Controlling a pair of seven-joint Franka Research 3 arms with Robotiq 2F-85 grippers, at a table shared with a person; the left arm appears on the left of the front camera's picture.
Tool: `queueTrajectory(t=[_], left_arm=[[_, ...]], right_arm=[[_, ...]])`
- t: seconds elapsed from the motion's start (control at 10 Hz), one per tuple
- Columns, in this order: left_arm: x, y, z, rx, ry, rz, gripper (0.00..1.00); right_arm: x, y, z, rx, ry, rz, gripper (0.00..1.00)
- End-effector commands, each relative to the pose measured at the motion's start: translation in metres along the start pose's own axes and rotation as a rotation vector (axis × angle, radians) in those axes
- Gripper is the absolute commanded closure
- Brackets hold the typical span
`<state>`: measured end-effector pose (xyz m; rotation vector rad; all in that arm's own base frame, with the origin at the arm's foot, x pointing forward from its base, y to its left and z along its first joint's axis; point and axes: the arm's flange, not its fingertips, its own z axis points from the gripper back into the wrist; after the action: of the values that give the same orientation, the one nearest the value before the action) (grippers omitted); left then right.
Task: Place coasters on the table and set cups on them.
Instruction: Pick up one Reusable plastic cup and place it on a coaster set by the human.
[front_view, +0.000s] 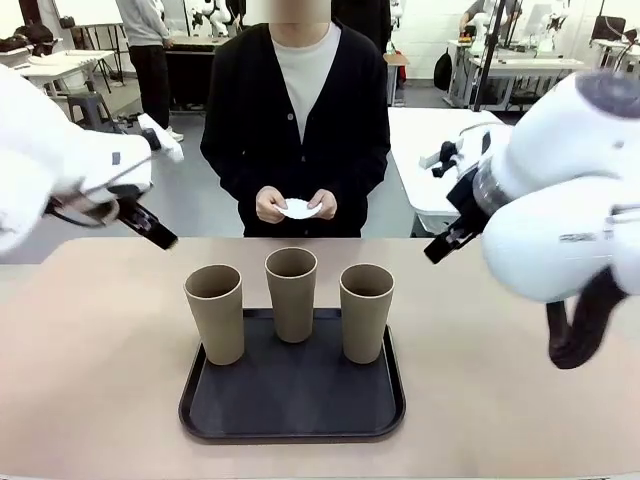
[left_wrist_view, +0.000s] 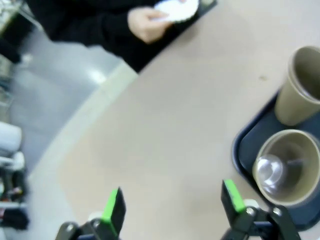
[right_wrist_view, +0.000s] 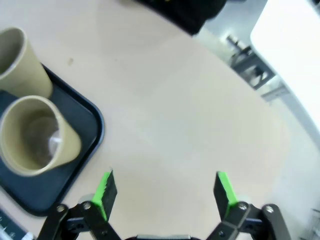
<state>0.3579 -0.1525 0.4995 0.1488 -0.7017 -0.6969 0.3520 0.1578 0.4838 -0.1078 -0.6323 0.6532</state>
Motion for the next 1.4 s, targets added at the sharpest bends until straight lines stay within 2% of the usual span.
queueTrajectory(t=[0.0, 0.2, 0.3, 0.4, 0.5, 0.7, 0.8, 0.9, 1.0, 1.1, 1.2, 1.3], left_arm=[[-0.011, -0.016, 0.076, -0.020, 0.084, -0.001, 0.00], [-0.043, -0.018, 0.098, -0.198, 0.214, 0.089, 0.00], [-0.057, -0.018, 0.102, -0.260, 0.244, 0.134, 0.00], [-0.067, -0.019, 0.097, -0.270, 0.247, 0.182, 0.00], [-0.042, -0.022, 0.103, -0.186, 0.205, 0.055, 0.00], [-0.042, -0.022, 0.103, -0.186, 0.205, 0.055, 0.00], [-0.048, -0.021, 0.106, -0.236, 0.230, 0.086, 0.00], [-0.057, -0.004, 0.083, -0.433, 0.207, 0.279, 0.00], [-0.068, 0.013, 0.069, -0.533, 0.196, 0.430, 0.00], [-0.085, 0.029, 0.067, -0.617, 0.150, 0.577, 0.00], [-0.093, 0.061, 0.062, -0.676, 0.098, 0.714, 0.00], [-0.110, 0.075, 0.059, -0.715, 0.077, 0.806, 0.00]], right_arm=[[-0.018, 0.018, 0.072, -0.030, 0.041, 0.027, 0.00], [-0.055, 0.034, 0.089, 0.002, 0.113, 0.042, 0.00], [-0.071, 0.042, 0.090, 0.030, 0.126, 0.031, 0.00], [-0.081, 0.042, 0.077, 0.061, 0.162, 0.016, 0.00], [-0.029, 0.027, 0.107, -0.010, 0.107, 0.049, 0.00], [-0.029, 0.027, 0.107, -0.010, 0.107, 0.049, 0.00], [-0.033, 0.030, 0.108, 0.006, 0.136, 0.054, 0.00], [-0.040, 0.005, 0.088, 0.267, 0.094, -0.312, 0.00], [-0.053, -0.022, 0.077, 0.459, 0.023, -0.512, 0.00], [-0.071, -0.041, 0.075, 0.576, -0.017, -0.662, 0.00], [-0.078, -0.056, 0.072, 0.622, -0.063, -0.764, 0.00], [-0.092, -0.065, 0.077, 0.636, -0.087, -0.826, 0.00]])
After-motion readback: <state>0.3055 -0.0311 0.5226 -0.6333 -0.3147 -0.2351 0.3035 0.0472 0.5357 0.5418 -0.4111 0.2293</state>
